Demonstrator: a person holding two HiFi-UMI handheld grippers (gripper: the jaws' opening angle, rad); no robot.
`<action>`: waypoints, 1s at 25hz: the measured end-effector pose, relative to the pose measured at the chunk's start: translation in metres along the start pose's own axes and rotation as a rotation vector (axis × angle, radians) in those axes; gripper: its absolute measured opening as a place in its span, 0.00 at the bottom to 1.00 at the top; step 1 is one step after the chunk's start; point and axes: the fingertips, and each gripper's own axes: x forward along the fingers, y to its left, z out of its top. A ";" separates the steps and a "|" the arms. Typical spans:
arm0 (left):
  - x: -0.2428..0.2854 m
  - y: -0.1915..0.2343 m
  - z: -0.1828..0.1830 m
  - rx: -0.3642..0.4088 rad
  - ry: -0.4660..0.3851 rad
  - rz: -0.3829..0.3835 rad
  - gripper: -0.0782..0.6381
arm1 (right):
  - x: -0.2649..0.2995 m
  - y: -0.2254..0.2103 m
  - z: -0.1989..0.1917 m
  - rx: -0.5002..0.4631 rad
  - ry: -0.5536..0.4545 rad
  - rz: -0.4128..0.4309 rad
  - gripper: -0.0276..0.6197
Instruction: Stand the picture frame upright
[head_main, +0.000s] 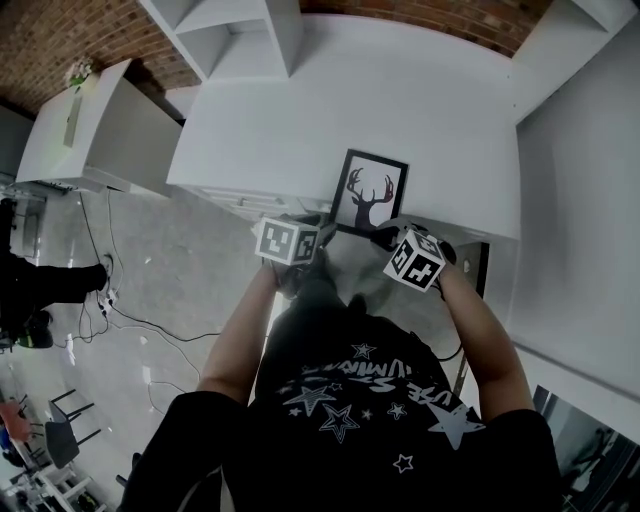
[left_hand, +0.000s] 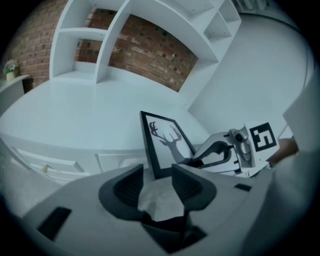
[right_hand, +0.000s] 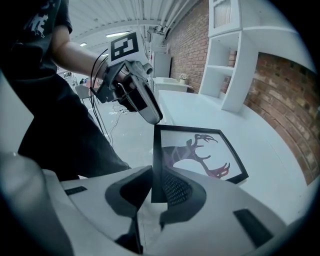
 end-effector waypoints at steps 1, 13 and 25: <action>0.004 -0.003 -0.001 -0.018 0.013 -0.025 0.35 | 0.000 0.001 -0.001 -0.004 0.001 0.000 0.16; 0.036 0.012 0.006 -0.118 0.094 -0.028 0.39 | 0.001 0.002 -0.005 -0.006 0.023 -0.002 0.16; 0.041 0.008 0.009 -0.125 0.104 -0.034 0.27 | 0.002 0.003 -0.008 0.014 0.028 0.006 0.16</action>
